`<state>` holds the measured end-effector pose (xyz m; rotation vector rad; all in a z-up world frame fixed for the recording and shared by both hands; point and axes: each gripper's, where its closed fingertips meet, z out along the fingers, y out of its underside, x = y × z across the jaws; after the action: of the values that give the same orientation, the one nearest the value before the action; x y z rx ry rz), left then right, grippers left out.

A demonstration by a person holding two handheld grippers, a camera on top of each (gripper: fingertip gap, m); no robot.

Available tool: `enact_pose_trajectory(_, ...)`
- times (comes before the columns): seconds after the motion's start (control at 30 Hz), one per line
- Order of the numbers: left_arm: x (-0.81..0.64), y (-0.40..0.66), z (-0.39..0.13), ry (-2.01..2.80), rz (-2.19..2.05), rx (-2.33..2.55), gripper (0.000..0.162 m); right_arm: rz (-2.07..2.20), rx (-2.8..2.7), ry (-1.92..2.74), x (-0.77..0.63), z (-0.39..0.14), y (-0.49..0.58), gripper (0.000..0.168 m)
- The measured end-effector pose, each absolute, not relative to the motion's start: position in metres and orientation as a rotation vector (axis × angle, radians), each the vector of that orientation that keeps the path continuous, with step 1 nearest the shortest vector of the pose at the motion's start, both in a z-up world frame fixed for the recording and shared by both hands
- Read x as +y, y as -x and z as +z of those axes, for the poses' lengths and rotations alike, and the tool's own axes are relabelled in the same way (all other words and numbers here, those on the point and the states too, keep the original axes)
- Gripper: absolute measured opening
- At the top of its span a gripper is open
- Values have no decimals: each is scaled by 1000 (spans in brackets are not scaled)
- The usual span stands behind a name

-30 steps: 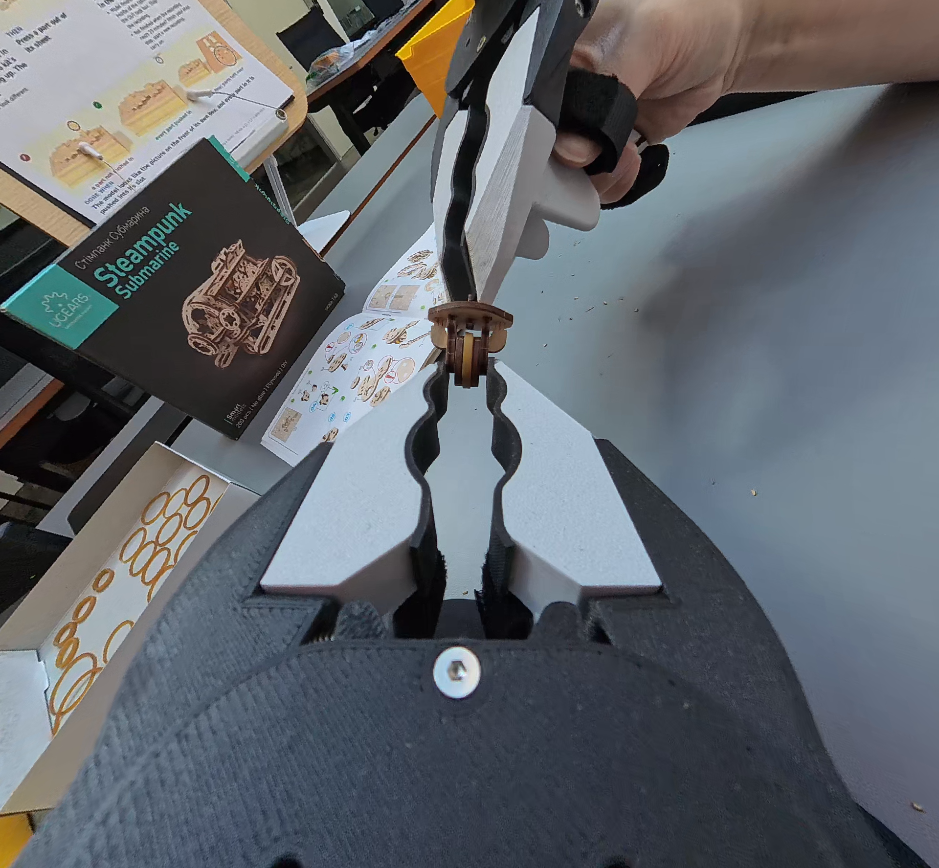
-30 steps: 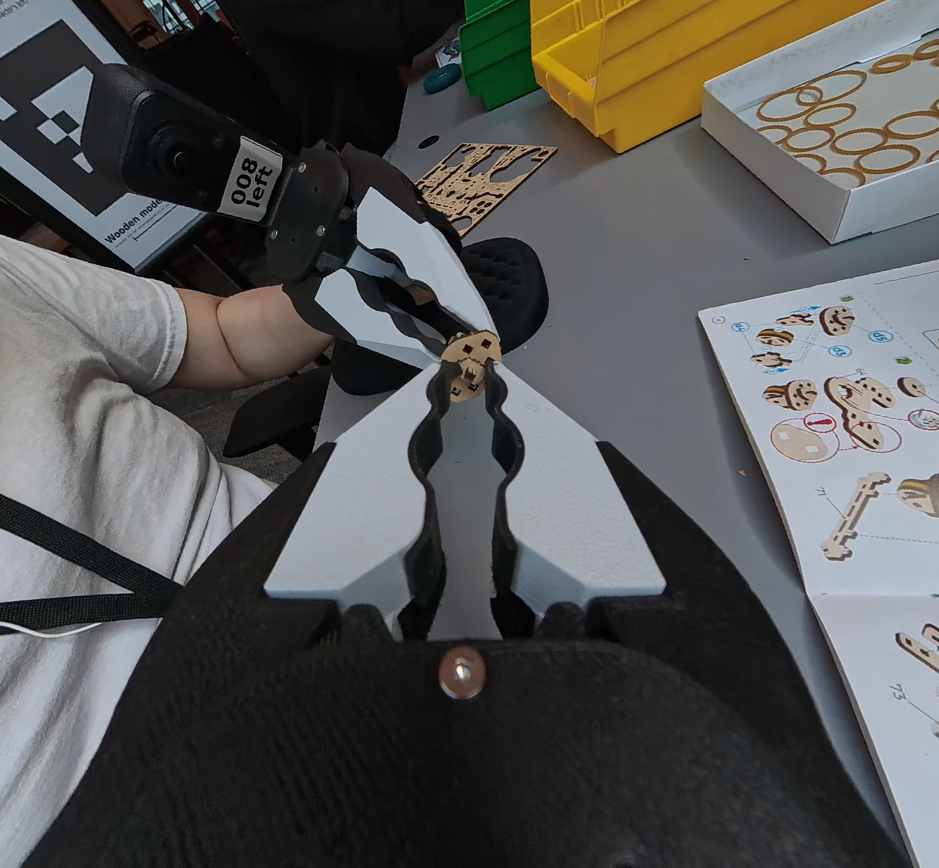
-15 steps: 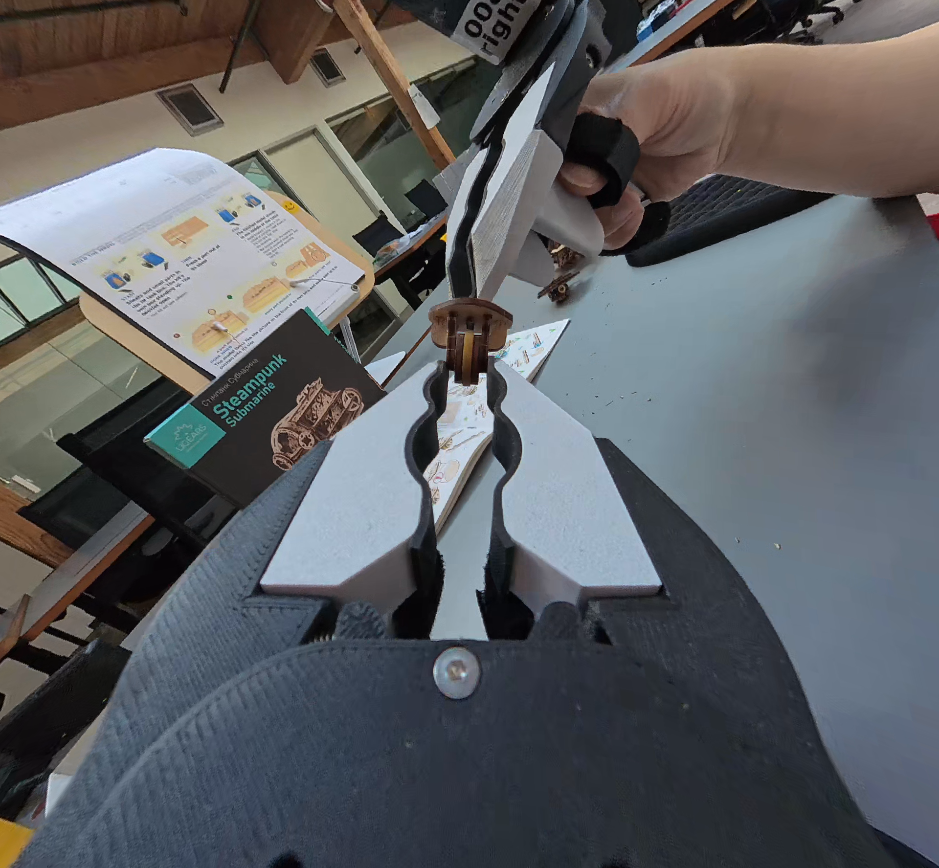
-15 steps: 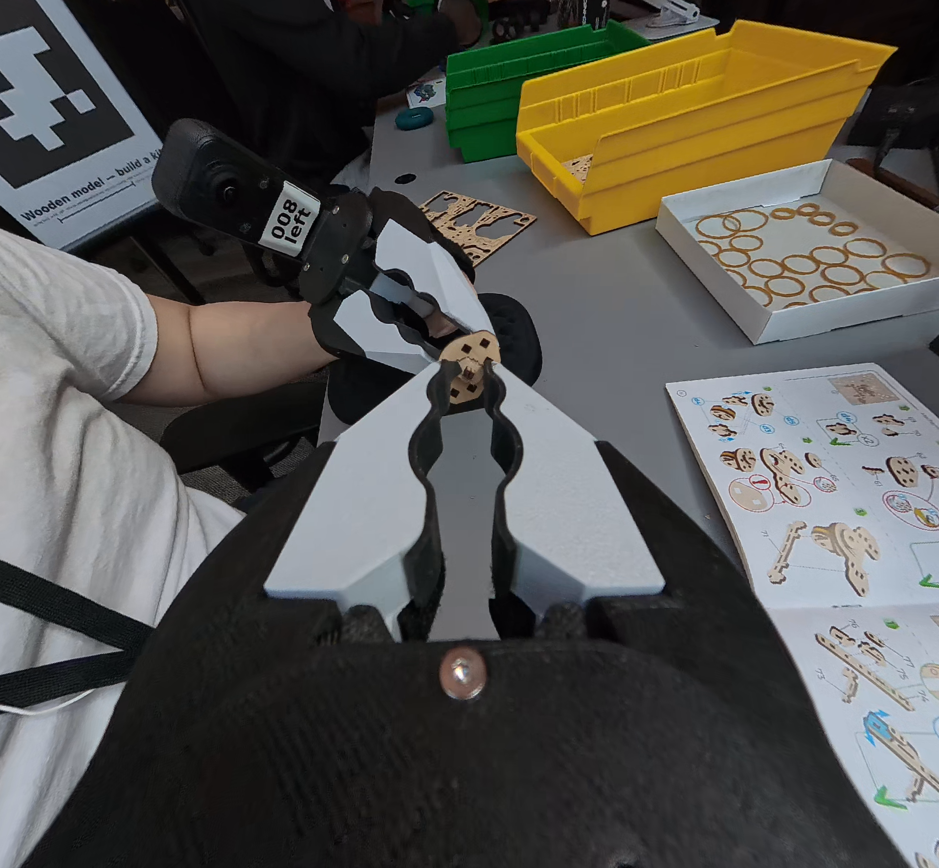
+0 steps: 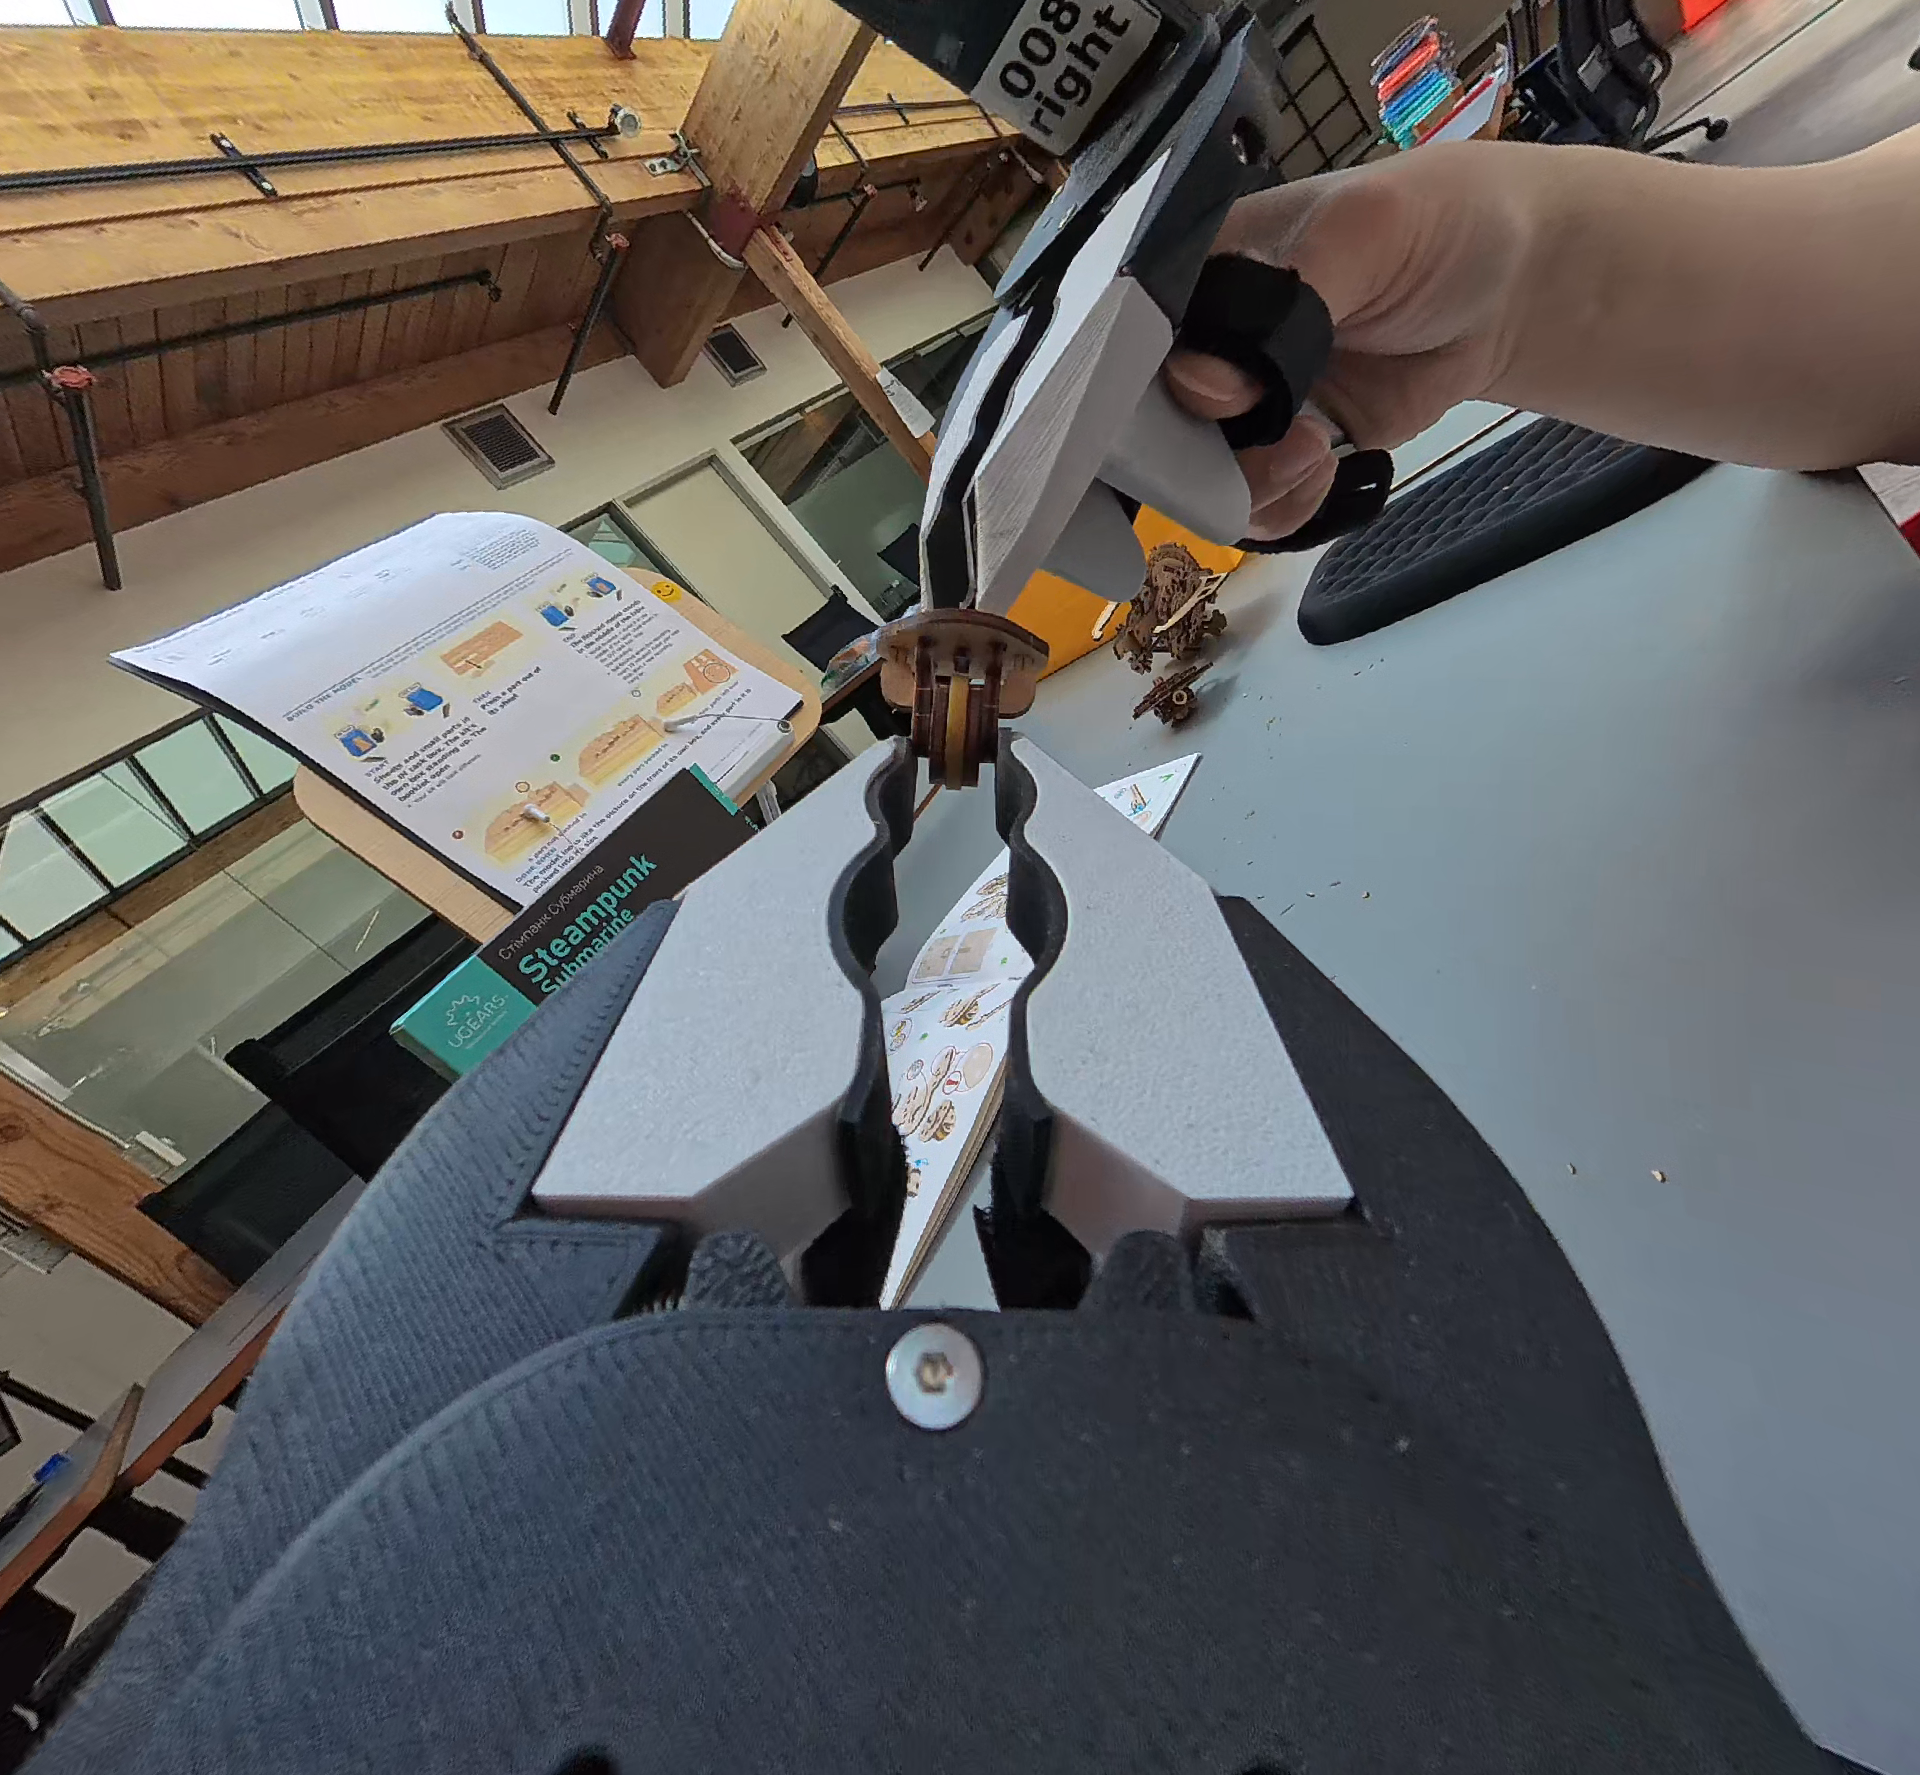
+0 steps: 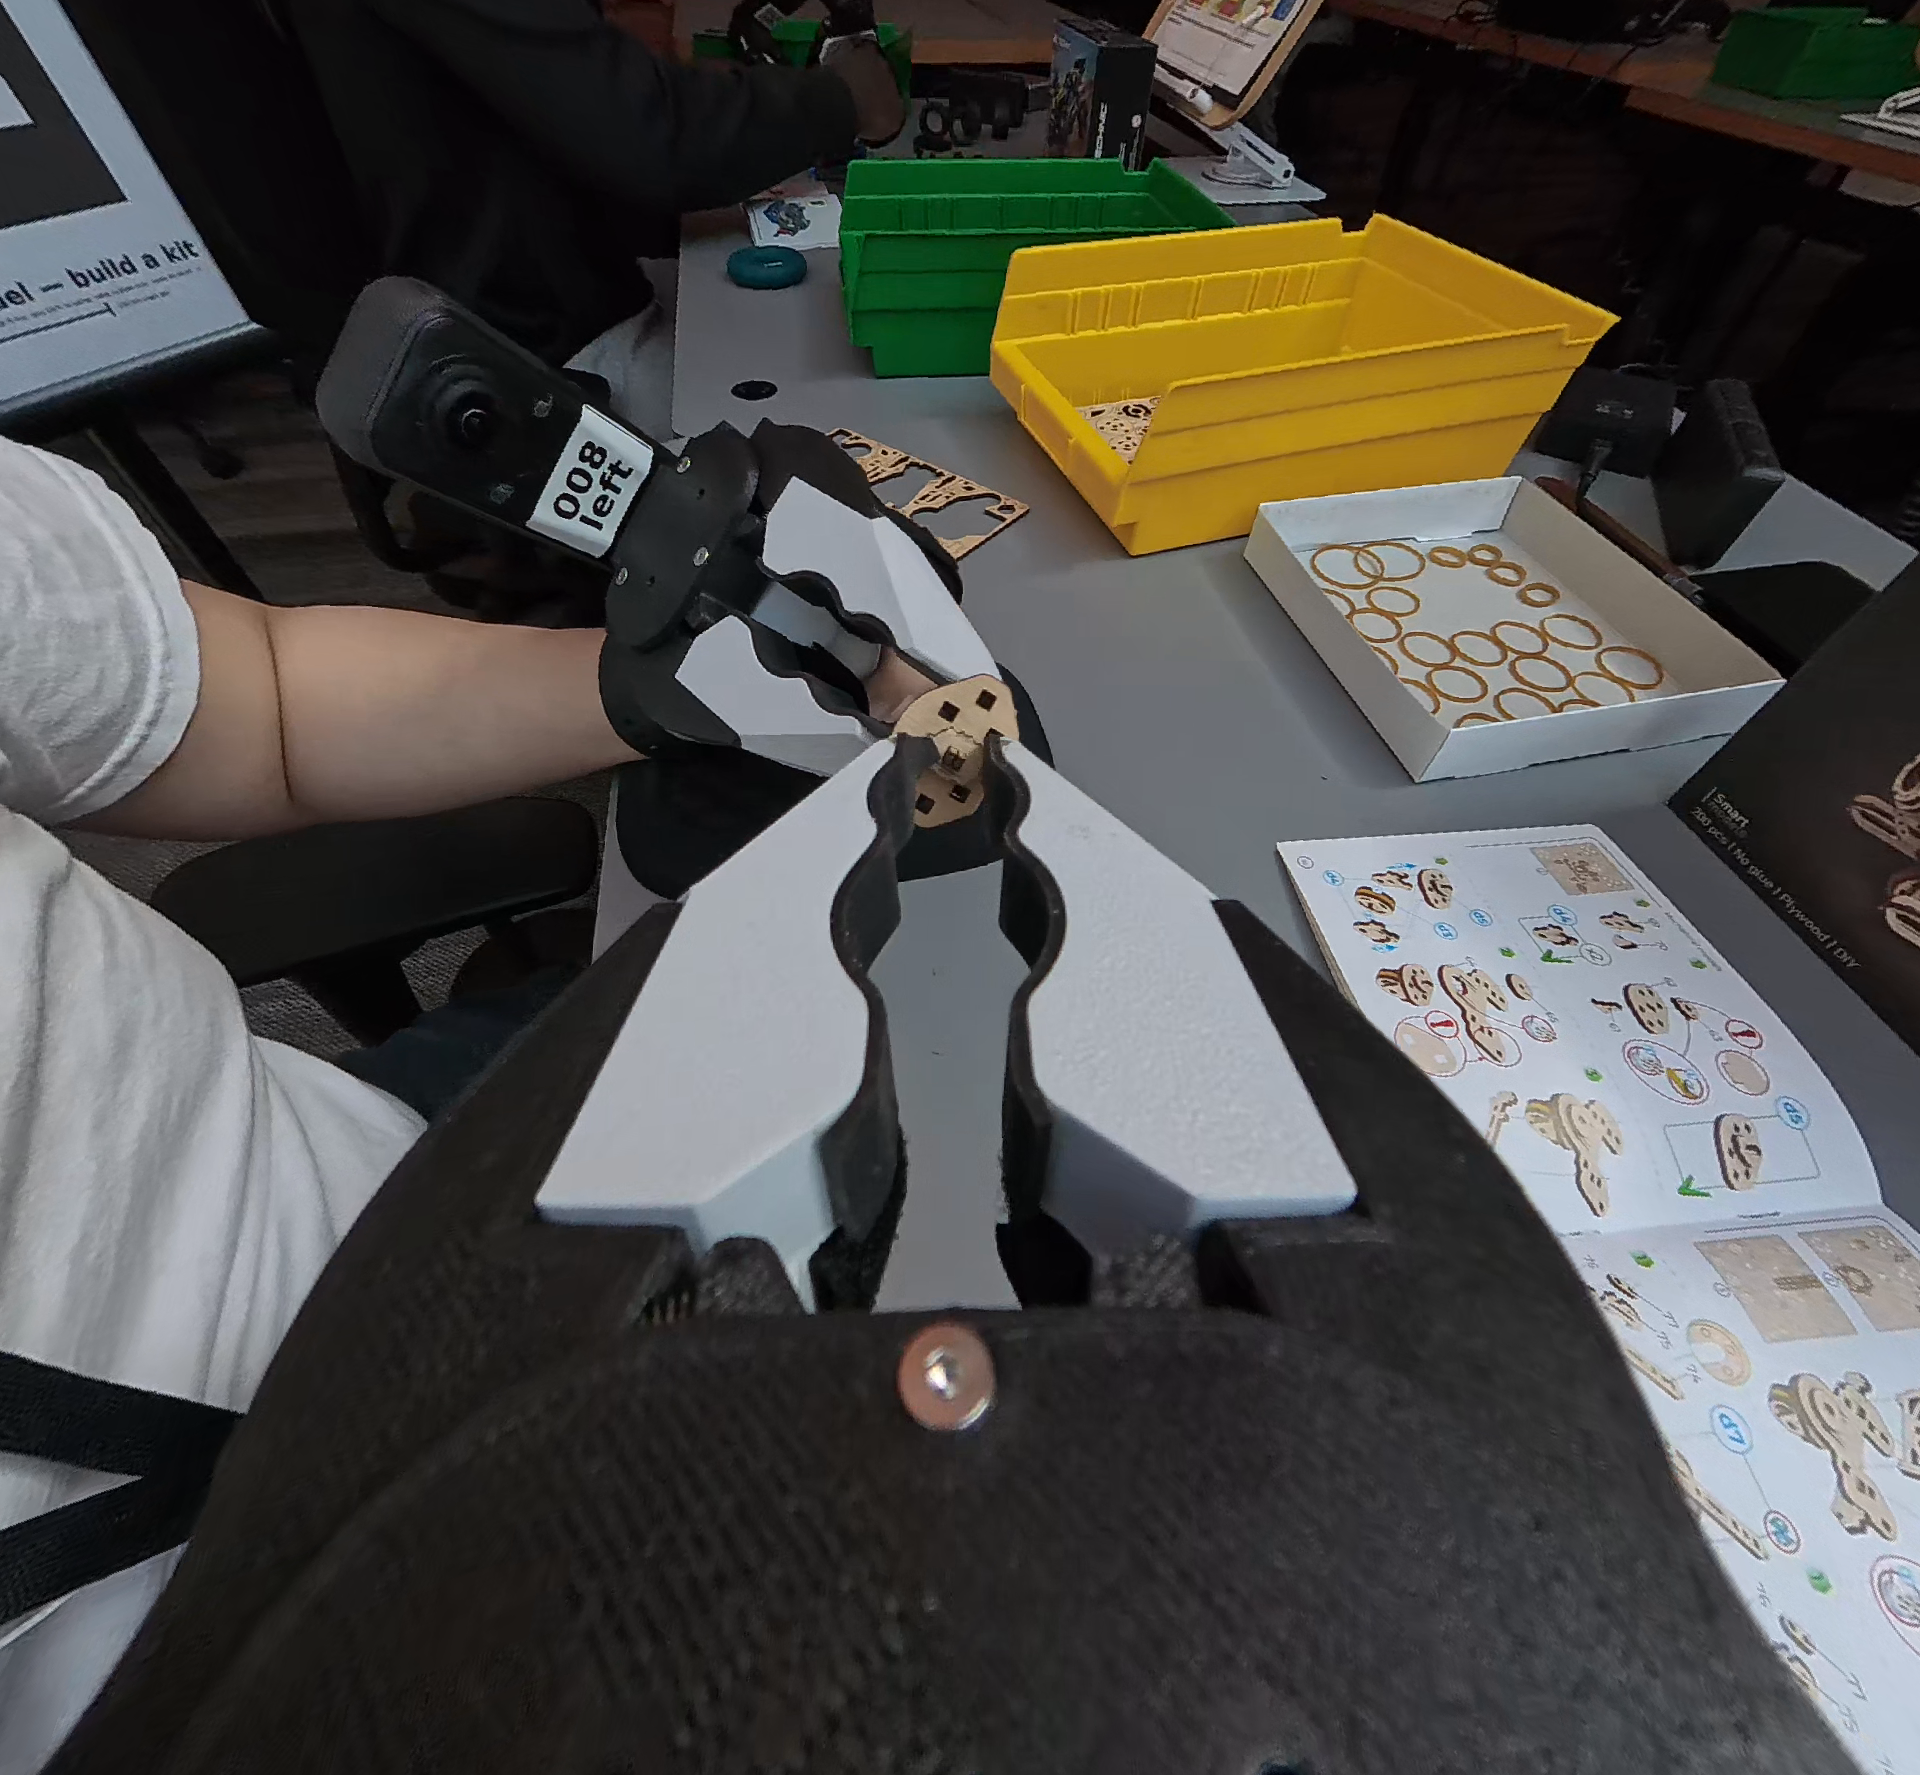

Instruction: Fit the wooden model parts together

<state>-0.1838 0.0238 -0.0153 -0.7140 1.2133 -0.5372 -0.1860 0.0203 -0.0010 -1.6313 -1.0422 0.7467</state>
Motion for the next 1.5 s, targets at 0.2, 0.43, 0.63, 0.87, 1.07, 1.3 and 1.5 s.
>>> enact_pose_trajectory(0.2, 24, 183, -15, 720, -541, 1210, 13, 767, -1028, 1635, 21, -1, 185, 13)
enact_pose_trajectory(0.43, 27, 182, -19, 781, -546, 1215, 13, 769, -1024, 1639, 24, -4, 184, 13)
enact_pose_trajectory(0.63, 31, 182, -23, 811, -506, 1225, 12, 860, -1005, 1650, 28, -8, 184, 13)
enact_pose_trajectory(0.87, 39, 177, -36, 882, -410, 1276, 13, 1043, -1013, 1662, 38, -23, 176, 13)
enact_pose_trajectory(1.07, 47, 173, -51, 971, -346, 1318, 13, 1288, -958, 1671, 47, -37, 171, 13)
enact_pose_trajectory(1.3, 56, 176, -59, 1035, -312, 1327, 13, 1421, -876, 1681, 55, -44, 173, 14)
enact_pose_trajectory(1.5, 60, 176, -66, 1051, -259, 1352, 13, 1423, -876, 1700, 58, -51, 173, 15)
